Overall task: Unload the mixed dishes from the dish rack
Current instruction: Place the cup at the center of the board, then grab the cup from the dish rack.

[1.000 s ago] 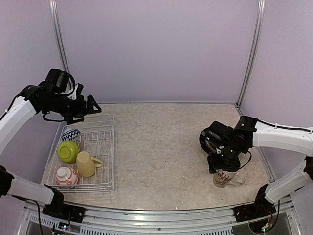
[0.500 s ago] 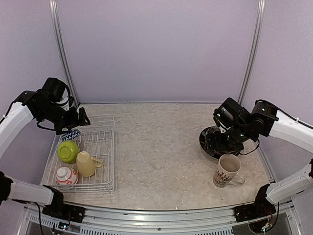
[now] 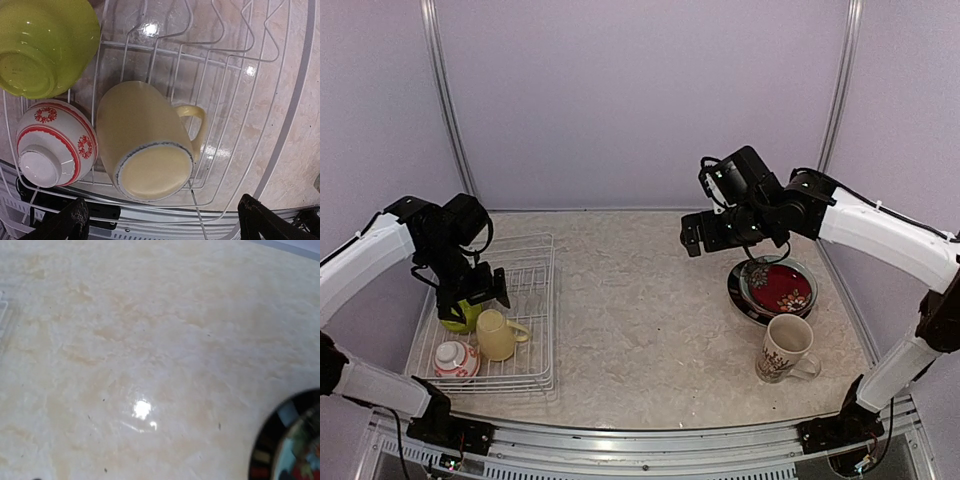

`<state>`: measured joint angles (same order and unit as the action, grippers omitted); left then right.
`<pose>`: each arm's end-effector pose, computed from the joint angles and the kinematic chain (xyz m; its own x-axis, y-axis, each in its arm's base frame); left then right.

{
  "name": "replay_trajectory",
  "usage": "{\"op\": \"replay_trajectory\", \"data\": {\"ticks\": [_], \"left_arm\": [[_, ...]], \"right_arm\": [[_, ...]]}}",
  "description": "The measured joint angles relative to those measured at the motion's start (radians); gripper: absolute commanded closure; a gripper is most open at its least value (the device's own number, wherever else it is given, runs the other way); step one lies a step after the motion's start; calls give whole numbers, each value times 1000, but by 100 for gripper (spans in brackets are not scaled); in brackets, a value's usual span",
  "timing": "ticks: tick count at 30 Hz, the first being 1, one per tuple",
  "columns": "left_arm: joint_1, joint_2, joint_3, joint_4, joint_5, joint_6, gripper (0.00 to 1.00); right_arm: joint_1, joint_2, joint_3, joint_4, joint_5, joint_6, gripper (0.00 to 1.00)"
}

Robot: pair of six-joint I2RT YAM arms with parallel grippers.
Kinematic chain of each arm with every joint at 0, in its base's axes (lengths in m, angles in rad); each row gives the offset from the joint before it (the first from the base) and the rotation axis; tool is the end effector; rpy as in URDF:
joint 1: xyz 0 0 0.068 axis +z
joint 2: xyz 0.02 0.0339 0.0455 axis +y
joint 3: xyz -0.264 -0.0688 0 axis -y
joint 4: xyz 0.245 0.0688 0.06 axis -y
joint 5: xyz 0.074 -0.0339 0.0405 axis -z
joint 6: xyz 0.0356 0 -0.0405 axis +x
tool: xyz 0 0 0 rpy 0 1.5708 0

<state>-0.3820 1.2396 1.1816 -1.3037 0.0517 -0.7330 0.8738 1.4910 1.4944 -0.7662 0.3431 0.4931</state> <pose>0.1895 -0.0781 0.3017 -0.9303 -0.3464 -0.1204 -0.3233 0.9297 -0.1765 0.2155 0.2388 0.3632 -0.6586 -0.0923 -0.7468 -0.2886 0.9475 0.1374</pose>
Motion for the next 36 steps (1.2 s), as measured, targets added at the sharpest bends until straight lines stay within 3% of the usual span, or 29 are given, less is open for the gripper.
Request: {"op": "replay_trajectory", "data": {"ticks": [6, 25, 33, 36], "left_arm": [[-13, 64, -16, -21, -68, -114, 1], [-19, 213, -65, 64, -33, -460, 5], [-23, 287, -58, 50, -72, -512, 13], [-23, 292, -51, 44, -89, -512, 29]], "right_arm": [[0, 132, 36, 22, -31, -35, 0], [0, 137, -19, 77, -91, -92, 0], [0, 134, -113, 122, -113, -101, 0], [0, 134, -122, 133, -117, -98, 0]]}}
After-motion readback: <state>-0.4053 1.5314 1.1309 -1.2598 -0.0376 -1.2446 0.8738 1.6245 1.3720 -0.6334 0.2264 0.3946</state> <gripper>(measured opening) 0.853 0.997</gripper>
